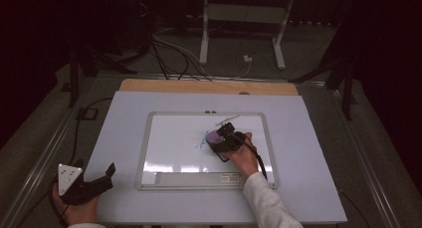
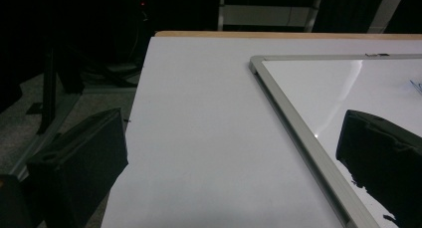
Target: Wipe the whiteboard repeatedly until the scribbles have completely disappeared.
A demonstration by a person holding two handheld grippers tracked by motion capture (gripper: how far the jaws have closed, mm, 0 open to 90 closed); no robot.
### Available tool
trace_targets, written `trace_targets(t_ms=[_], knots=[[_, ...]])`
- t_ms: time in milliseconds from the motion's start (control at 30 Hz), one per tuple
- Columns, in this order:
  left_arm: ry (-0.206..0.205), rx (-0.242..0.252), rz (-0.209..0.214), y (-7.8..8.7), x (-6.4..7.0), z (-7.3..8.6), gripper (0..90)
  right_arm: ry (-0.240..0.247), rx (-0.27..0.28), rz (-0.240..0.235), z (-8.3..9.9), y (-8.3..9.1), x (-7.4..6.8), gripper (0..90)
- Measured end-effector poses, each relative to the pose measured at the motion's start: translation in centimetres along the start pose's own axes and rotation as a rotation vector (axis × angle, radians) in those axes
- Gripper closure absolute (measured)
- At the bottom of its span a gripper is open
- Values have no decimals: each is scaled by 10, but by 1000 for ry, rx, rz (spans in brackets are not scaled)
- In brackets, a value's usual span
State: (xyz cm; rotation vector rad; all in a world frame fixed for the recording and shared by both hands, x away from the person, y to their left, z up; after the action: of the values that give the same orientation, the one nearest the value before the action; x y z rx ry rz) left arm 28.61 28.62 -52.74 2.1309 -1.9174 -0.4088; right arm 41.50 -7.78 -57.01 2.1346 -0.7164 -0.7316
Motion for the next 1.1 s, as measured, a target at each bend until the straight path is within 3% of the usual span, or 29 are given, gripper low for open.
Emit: trace_targets(t_ms=[133, 200, 267, 467, 533, 600, 633, 667, 833, 900, 967, 1100], knots=[[-5, 2, 2, 1, 1, -1, 6, 141, -53, -116, 0, -15, -44, 410], [-5, 4, 4, 1, 1, -1, 6, 170, -62, -127, -1, -18, -52, 410], [-2, 6, 5, 1, 1, -1, 6, 147, -52, -120, -3, -18, -47, 410], [3, 8, 3, 3, 0, -2, 6, -50, 28, 43, -8, -3, 11, 410], [6, 8, 3, 2, 0, -2, 6, -95, 50, 70, -8, 0, 20, 410], [3, 7, 2, 1, 1, -2, 6, -73, 43, 109, -9, -1, 17, 410], [2, 5, 2, 1, 2, -2, 6, -64, 39, 90, -9, -3, 12, 410], [0, 6, 3, 0, 2, -2, 6, -57, 39, 36, -10, -7, 4, 409], [-10, 7, 6, 1, 5, -3, 6, 134, -20, -101, -11, -25, -49, 409], [-3, 9, 5, 1, 4, -3, 6, 174, -37, -113, -11, -27, -57, 409], [0, 10, 4, 1, 3, -3, 6, 145, -28, -107, -12, -27, -52, 410], [5, 15, 4, 3, 1, -4, 6, 12, 14, 13, -17, -18, -14, 410]])
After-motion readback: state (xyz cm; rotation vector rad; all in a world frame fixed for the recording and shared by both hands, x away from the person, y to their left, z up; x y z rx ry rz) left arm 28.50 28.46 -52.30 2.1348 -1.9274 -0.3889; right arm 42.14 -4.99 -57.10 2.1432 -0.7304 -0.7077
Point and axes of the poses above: each handheld gripper's, and its own axes: y roughly backward along the jaws, z roughly out of its underside, x roughly to its right, the point moved 9 cm from there along -y, roughly forward along the jaws, and after that the axes turned 14 degrees about -z, right-handed, at the moved point
